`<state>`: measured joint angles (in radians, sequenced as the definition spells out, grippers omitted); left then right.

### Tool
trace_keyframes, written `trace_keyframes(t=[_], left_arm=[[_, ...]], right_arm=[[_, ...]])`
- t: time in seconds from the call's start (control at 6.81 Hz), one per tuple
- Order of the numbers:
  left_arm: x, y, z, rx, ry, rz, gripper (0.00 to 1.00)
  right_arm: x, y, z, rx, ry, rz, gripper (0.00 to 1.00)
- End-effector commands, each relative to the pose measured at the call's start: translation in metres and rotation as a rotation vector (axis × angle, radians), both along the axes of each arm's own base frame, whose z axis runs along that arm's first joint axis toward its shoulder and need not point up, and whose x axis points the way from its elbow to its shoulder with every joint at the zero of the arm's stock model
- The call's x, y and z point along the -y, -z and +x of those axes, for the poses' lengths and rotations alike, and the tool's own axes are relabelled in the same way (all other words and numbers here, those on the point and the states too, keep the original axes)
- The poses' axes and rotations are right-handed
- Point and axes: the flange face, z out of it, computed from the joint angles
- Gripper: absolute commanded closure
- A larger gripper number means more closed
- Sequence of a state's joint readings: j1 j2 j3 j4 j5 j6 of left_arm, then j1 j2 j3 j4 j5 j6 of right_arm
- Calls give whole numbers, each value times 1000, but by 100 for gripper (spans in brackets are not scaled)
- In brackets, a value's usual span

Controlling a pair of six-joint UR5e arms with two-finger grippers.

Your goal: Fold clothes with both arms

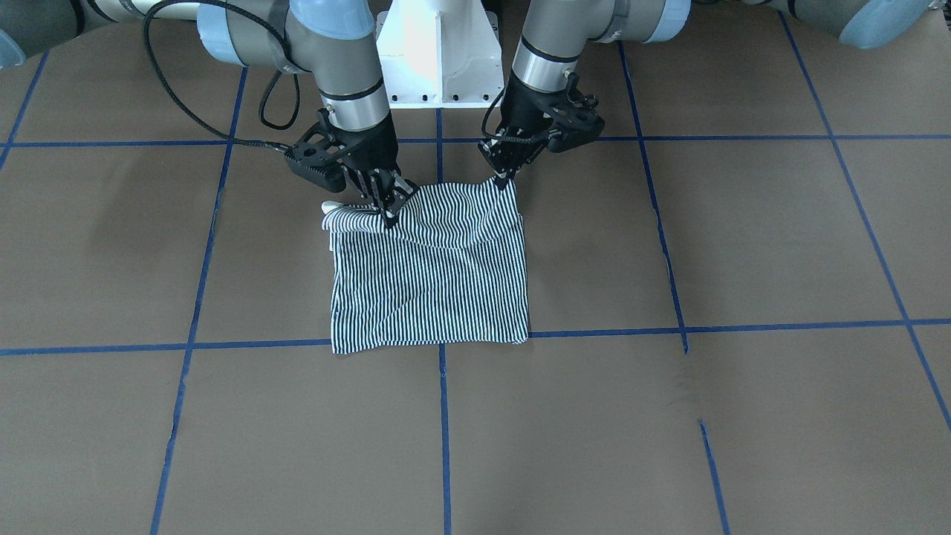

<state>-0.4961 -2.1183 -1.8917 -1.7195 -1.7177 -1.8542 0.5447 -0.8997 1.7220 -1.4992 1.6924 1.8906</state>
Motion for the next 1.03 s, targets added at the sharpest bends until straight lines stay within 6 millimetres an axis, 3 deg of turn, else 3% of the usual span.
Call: trace_keyframes(t=[0.0, 0.15, 0.29, 0.44, 0.59, 0.73, 0.88], left_arm=[[21, -18, 13, -17, 20, 10, 100], [22, -19, 15, -27, 22, 13, 100], [27, -22, 17, -20, 31, 10, 88], [101, -28, 15, -11, 118, 12, 1], [192, -40, 1, 78, 170, 56, 0], [245, -65, -39, 153, 176, 135, 0], [256, -75, -50, 156, 153, 137, 0]], right_arm=[[51, -26, -35, -7, -27, 6, 100], [52, -22, -36, -4, -27, 7, 100], [59, -22, -32, -5, -38, 6, 100], [92, -22, -35, -28, -65, -3, 72], [155, -30, -48, -35, -116, -6, 1], [187, -49, -34, -68, -110, 41, 0], [204, -55, -17, -82, -129, 40, 0]])
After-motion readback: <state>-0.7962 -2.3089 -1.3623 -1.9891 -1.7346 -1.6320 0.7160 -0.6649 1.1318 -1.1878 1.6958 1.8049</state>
